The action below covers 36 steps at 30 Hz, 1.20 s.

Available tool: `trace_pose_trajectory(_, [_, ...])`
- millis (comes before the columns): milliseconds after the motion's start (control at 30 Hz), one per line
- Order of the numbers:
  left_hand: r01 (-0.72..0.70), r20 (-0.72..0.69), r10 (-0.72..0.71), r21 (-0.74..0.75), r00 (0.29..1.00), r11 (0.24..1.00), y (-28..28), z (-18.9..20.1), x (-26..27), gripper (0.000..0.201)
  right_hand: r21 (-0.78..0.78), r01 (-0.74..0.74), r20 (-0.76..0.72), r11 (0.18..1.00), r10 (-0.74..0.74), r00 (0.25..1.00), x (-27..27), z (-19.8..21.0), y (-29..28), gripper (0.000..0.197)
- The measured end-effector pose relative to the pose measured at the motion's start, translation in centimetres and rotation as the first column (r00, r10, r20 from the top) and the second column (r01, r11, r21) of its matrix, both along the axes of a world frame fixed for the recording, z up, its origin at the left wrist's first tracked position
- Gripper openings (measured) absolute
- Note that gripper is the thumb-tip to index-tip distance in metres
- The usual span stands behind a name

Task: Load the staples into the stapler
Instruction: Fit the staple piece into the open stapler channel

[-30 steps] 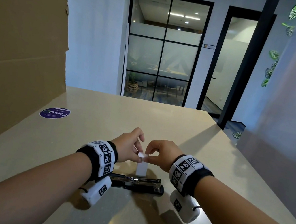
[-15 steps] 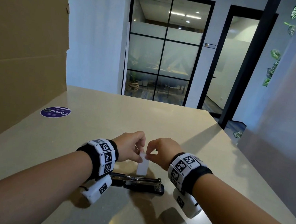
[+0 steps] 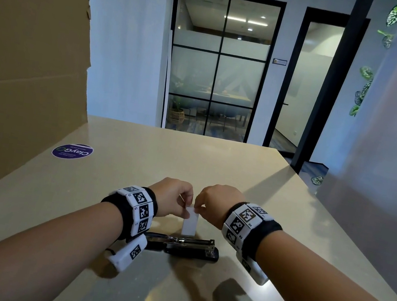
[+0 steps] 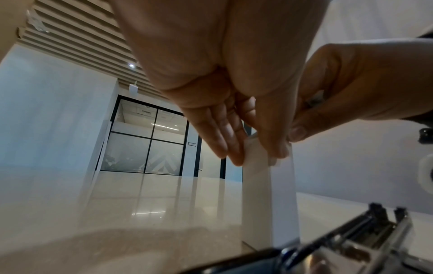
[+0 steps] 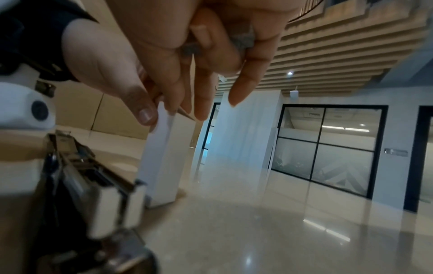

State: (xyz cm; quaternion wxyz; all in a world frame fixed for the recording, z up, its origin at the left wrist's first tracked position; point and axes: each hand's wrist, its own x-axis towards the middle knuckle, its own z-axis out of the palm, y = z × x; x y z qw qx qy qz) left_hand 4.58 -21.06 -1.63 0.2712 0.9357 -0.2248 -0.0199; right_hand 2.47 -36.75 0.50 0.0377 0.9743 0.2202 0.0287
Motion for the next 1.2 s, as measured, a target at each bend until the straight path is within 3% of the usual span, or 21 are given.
trace_pose_trajectory(133, [0.002,0.011,-0.002,-0.009,1.000,1.000,0.0,-0.1,0.0,0.038,0.083,-0.054,0.024,0.995,0.052,0.998,-0.1,-0.3,-0.2,0.022])
trace_pose_trajectory(367, [0.003,0.010,-0.003,0.020,1.000,1.000,0.0,0.0,0.2,0.036,-0.019,-0.121,0.044,0.993,0.121,0.992,-0.4,-0.6,-0.3,0.027])
trace_pose_trajectory(500, [0.000,-0.006,0.000,0.028,1.000,1.000,0.2,0.1,0.0,0.020,0.080,0.012,-0.065,0.997,-0.007,0.998,0.0,-1.2,-0.8,0.048])
trace_pose_trajectory(600, [-0.023,-0.044,0.022,-0.026,0.999,0.999,0.5,0.0,0.0,0.026,0.040,0.099,-0.170,0.994,-0.091,0.981,0.5,-1.7,-1.1,0.060])
trace_pose_trajectory(800, [-0.041,-0.055,0.038,-0.058,0.998,0.997,1.3,-0.5,-0.1,0.036,0.120,0.080,-0.243,0.990,-0.048,0.969,1.1,-1.8,-0.2,0.037])
trace_pose_trajectory(1067, [-0.035,-0.112,0.044,0.077,0.993,0.996,2.8,-1.4,-0.4,0.026,0.100,0.082,-0.249,0.992,-0.055,0.967,1.7,-2.9,1.0,0.029])
trace_pose_trajectory(1200, [-0.004,-0.268,0.087,0.296,0.960,0.955,4.3,-1.3,-1.2,0.051,0.016,0.093,-0.287,0.996,-0.084,0.954,2.4,-3.3,1.4,0.029])
